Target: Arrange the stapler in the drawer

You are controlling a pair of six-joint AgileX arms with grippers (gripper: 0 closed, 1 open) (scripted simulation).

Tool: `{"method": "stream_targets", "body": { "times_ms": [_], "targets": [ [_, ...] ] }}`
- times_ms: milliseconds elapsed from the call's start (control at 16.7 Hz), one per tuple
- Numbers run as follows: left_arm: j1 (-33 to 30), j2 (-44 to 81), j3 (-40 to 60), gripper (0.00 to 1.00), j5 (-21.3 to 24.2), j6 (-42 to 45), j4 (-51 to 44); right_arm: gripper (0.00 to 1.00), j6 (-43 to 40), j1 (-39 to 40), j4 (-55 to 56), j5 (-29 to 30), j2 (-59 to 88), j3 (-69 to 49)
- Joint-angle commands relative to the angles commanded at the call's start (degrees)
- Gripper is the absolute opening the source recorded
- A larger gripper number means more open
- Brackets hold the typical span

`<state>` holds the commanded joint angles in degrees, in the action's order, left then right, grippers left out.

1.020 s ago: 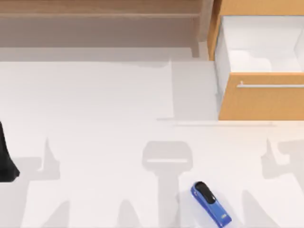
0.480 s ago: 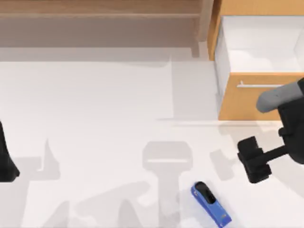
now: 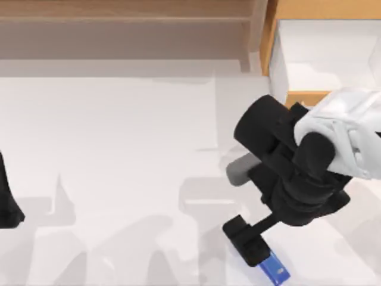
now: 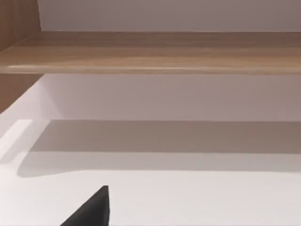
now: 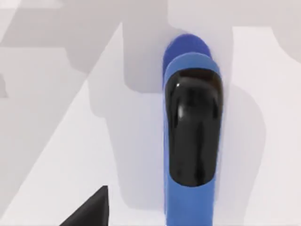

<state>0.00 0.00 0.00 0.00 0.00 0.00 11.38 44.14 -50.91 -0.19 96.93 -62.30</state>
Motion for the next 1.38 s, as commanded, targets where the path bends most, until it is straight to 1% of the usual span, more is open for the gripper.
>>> {"method": "stream_targets", "body": {
  "times_ms": [180, 540, 660, 900, 1200, 1380],
  "targets": [
    [0.0, 0.0, 0.0, 1.00, 0.0, 0.0, 0.0, 1.00, 0.5, 2.5, -2.8, 0.0, 4.6, -3.3],
    [0.0, 0.0, 0.0, 1.00, 0.0, 0.0, 0.0, 1.00, 0.5, 2.5, -2.8, 0.0, 5.0, -3.3],
    [0.0, 0.0, 0.0, 1.00, 0.0, 0.0, 0.0, 1.00, 0.5, 2.6, -0.6, 0.0, 6.3, -1.8],
    [0.0, 0.0, 0.0, 1.00, 0.0, 0.0, 0.0, 1.00, 0.7, 2.7, 7.0, 0.0, 9.2, 1.4],
    [0.0, 0.0, 0.0, 1.00, 0.0, 0.0, 0.0, 1.00, 0.8, 2.8, 8.2, 0.0, 10.2, 2.4],
    [0.0, 0.0, 0.0, 1.00, 0.0, 0.0, 0.0, 0.77, 0.8, 2.8, 8.2, 0.0, 10.2, 2.4]
  ]
}}
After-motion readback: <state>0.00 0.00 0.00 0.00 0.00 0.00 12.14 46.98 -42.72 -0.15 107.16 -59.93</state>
